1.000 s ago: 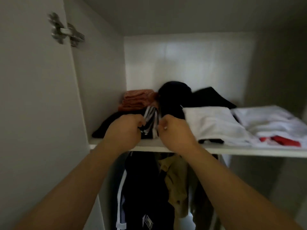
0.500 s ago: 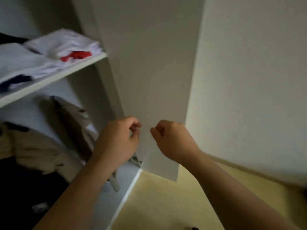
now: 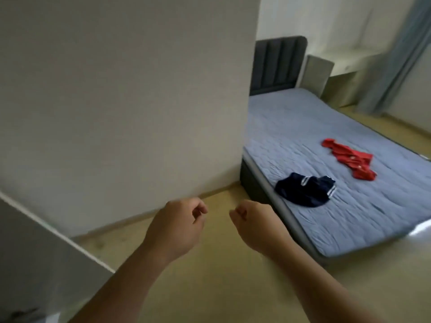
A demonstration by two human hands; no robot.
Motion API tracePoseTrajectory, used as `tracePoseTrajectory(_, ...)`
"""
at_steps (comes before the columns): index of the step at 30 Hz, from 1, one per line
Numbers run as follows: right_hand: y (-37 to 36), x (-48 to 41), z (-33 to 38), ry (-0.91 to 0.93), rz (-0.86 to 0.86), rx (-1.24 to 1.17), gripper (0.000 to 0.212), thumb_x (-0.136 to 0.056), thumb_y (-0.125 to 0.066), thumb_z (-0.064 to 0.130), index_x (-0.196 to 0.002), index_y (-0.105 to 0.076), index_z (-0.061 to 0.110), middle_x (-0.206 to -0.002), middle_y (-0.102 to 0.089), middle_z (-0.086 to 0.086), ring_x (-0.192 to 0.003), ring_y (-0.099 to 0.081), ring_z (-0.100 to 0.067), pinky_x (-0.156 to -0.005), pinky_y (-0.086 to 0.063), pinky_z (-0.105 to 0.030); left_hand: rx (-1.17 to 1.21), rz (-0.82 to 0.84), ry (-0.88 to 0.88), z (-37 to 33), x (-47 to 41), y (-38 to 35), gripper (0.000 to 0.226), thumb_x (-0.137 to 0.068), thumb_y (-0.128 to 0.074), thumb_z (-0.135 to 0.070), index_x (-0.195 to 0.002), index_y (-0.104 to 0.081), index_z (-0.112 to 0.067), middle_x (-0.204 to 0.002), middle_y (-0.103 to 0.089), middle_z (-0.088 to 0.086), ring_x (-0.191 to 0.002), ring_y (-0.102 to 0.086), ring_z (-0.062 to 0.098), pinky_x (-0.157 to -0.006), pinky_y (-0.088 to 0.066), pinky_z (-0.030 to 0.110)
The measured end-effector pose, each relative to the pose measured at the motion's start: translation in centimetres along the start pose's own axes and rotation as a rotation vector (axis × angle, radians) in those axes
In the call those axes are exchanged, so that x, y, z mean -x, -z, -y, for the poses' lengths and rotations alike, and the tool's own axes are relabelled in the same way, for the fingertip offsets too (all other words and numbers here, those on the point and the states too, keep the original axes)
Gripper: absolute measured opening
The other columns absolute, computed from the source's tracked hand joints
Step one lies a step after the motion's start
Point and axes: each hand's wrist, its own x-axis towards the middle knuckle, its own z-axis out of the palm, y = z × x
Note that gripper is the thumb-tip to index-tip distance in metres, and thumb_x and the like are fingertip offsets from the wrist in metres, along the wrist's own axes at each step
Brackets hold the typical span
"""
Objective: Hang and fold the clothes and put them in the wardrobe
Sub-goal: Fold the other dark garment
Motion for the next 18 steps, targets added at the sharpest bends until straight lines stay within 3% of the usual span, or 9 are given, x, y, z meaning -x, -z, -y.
tracePoseTrajectory(4,6.3,0.3,-12.4,-0.147,-0.009,0.013,0.032,-0.099,-0.05,0.047,-0.079,-0.058,0.023,-0.071,-0.059,0.006,-0.063,-0.056,-0.011,-0.056,-0.046,-0.03,0.024,0.131,-0.076,-9.7,-4.2,-8.7,0.003,-0.089,-0.067,-0.032,-0.09,-0.069,-0.03,-0.08,-0.068,-0.015,-0.062,-0.055,0.002,-0.062,-0.048,0.022)
tracePoseTrajectory(11,14.3,0.5,-26.6,-0.337,-0.096,-0.046,0.03,-0.1,-0.049,0.043,-0.091,-0.066,0.02,-0.08,-0.065,0.002,-0.074,-0.062,-0.016,-0.072,-0.058,-0.04,0.029,0.358,-0.235,-22.1,-9.8,-19.6,0.009,-0.09,-0.067,-0.03,-0.088,-0.064,-0.038,-0.083,-0.067,-0.018,-0.068,-0.058,-0.004,-0.058,-0.039,0.012)
tracePoseTrajectory(15,16.5,-0.5,-32.8,-0.408,-0.103,-0.055,0.03,-0.101,-0.048,0.041,-0.085,-0.061,0.019,-0.075,-0.063,0.003,-0.069,-0.06,-0.015,-0.065,-0.056,-0.035,0.026,0.434,-0.277,-26.8,-13.8,-25.1,0.005,-0.092,-0.067,-0.031,-0.094,-0.067,-0.036,-0.085,-0.066,-0.02,-0.074,-0.061,-0.003,-0.057,-0.041,0.011)
tracePoseTrajectory(18,17.6,-2.9,-37.3,-0.456,-0.1,-0.057,0.032,-0.102,-0.045,0.036,-0.077,-0.052,0.019,-0.071,-0.058,0.0,-0.065,-0.056,-0.019,-0.06,-0.05,-0.034,0.018,0.461,-0.293,-29.5,-17.6,-29.6,0.005,-0.091,-0.066,-0.032,-0.095,-0.068,-0.033,-0.087,-0.067,-0.019,-0.077,-0.062,-0.001,-0.062,-0.05,0.018)
